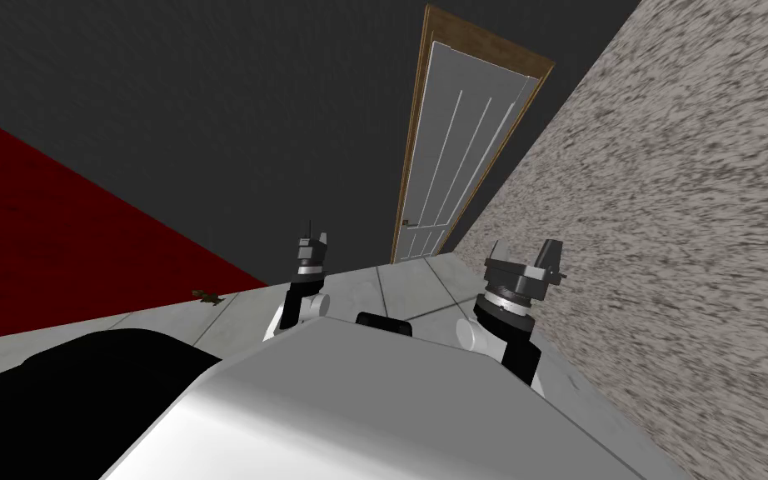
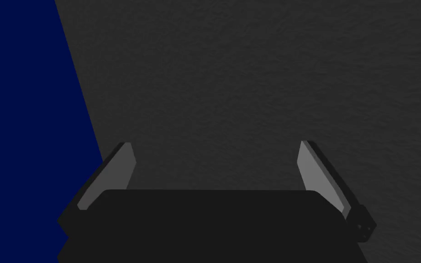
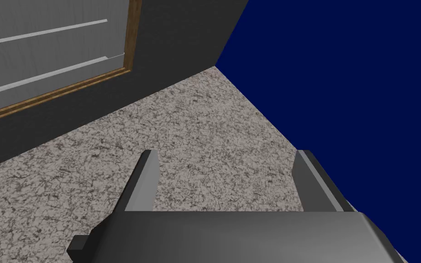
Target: Pull the door open
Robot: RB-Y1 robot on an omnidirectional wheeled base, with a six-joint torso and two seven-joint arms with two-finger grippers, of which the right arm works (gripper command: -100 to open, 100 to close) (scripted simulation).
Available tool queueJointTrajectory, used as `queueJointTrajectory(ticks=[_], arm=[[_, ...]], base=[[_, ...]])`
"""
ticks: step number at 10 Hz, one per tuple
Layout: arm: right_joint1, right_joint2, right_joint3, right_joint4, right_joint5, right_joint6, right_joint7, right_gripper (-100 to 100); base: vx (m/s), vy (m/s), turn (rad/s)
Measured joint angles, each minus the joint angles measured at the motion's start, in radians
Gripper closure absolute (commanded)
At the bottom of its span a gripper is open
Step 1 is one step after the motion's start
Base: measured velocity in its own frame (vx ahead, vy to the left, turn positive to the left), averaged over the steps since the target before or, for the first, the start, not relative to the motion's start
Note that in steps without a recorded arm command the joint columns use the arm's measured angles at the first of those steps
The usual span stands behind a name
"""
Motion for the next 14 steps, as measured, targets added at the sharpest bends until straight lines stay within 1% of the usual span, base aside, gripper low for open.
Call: queueJointTrajectory(ticks=[1,5,7,9,11,13,14], arm=[[-0.009,-0.007,-0.001,0.025,-0.001,-0.008,-0.006,-100],[-0.031,-0.023,0.013,0.122,0.004,-0.026,-0.011,-100],[-0.044,-0.037,0.008,0.158,0.000,-0.024,-0.021,-100],[-0.056,-0.043,0.013,0.201,0.002,-0.033,-0.024,-100],[-0.073,-0.056,0.009,0.250,-0.002,-0.041,-0.033,-100],[-0.083,-0.067,0.015,0.311,0.000,-0.058,-0.040,-100],[-0.092,-0.069,0.020,0.336,0.002,-0.059,-0.042,-100]], base=[[0.105,-0.023,0.047],[0.095,-0.015,0.069],[0.104,-0.012,0.075],[0.047,-0.012,0.040],[0.078,-0.017,0.087],[0.091,-0.020,0.098],[0.074,-0.025,0.029]])
